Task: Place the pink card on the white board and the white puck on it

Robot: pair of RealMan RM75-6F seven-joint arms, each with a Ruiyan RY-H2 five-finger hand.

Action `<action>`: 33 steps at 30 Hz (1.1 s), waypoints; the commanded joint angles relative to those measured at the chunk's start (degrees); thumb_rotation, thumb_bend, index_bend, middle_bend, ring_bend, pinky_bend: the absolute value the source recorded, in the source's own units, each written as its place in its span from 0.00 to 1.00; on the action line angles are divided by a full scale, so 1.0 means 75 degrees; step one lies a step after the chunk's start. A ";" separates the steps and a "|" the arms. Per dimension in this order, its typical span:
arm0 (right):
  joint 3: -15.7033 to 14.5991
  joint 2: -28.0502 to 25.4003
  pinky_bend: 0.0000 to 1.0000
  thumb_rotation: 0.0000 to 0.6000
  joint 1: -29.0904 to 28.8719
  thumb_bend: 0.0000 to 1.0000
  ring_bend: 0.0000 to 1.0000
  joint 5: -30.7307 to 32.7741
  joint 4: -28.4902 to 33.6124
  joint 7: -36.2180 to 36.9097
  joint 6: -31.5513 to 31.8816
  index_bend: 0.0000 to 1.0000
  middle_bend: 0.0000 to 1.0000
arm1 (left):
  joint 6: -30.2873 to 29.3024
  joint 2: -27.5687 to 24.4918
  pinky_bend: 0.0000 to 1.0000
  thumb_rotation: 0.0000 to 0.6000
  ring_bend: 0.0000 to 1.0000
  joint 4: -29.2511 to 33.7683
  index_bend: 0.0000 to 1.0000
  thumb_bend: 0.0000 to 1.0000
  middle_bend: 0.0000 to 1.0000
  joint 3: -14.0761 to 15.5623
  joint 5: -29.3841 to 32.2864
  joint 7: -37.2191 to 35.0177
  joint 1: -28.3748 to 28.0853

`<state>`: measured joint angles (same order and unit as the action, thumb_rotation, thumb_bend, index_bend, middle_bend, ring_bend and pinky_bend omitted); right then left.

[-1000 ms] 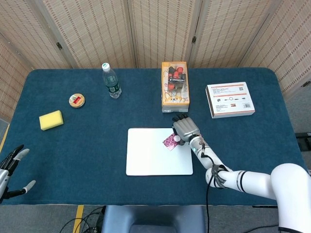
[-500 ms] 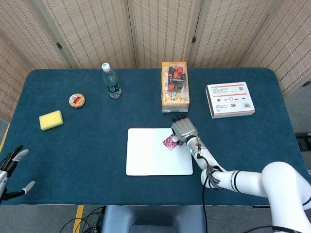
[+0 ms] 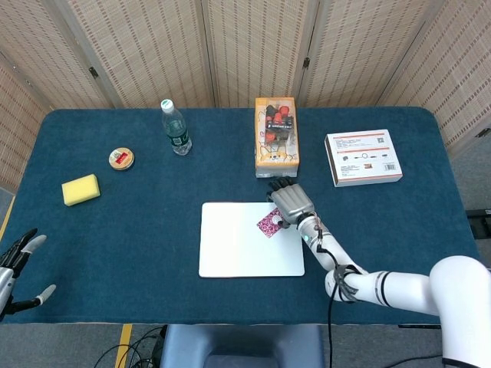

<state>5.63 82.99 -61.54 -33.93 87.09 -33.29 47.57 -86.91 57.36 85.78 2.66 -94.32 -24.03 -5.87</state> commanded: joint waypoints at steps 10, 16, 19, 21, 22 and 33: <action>-0.1736 -0.1374 0.00 1.00 0.3723 0.14 0.00 -0.5196 0.1215 0.2225 0.4228 0.24 0.07 | 0.0188 0.0161 0.22 1.00 0.09 0.0382 0.00 0.29 0.02 -0.0071 0.0170 0.1120 -0.0040; -0.2000 -0.0779 0.00 1.00 0.5238 0.14 0.00 -0.5953 -0.0314 0.2473 0.5951 0.21 0.06 | 0.0185 0.0294 0.22 1.00 0.09 0.0597 0.00 0.29 0.02 -0.0046 0.0141 0.1803 0.0001; -0.2057 -0.0828 0.00 1.00 0.5698 0.14 0.00 -0.6037 -0.0530 0.2851 0.6156 0.15 0.03 | 0.0258 0.0373 0.22 1.00 0.09 0.0701 0.00 0.29 0.02 -0.0039 0.0151 0.2174 -0.0012; -0.2088 -0.0886 0.00 1.00 0.5918 0.14 0.00 -0.6147 -0.0635 0.3030 0.6264 0.11 0.01 | 0.0282 0.0421 0.22 1.00 0.09 0.0751 0.00 0.29 0.02 -0.0051 0.0169 0.2362 -0.0019; -0.2095 -0.0910 0.00 1.00 0.6064 0.14 0.00 -0.6217 -0.0714 0.3122 0.6355 0.10 0.01 | 0.0289 0.0455 0.22 1.00 0.09 0.0775 0.00 0.29 0.02 -0.0059 0.0182 0.2490 -0.0017; -0.1783 -0.1262 0.00 1.00 0.6475 0.13 0.00 -0.6549 -0.0669 0.3789 0.6022 0.07 0.00 | 0.0191 0.0692 0.22 1.00 0.09 0.0788 0.00 0.29 0.02 -0.0140 0.0298 0.3150 0.0057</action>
<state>-8.15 73.84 -13.17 -82.90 81.87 -5.11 93.24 -85.50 62.36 91.57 1.73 -92.51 -1.24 -5.59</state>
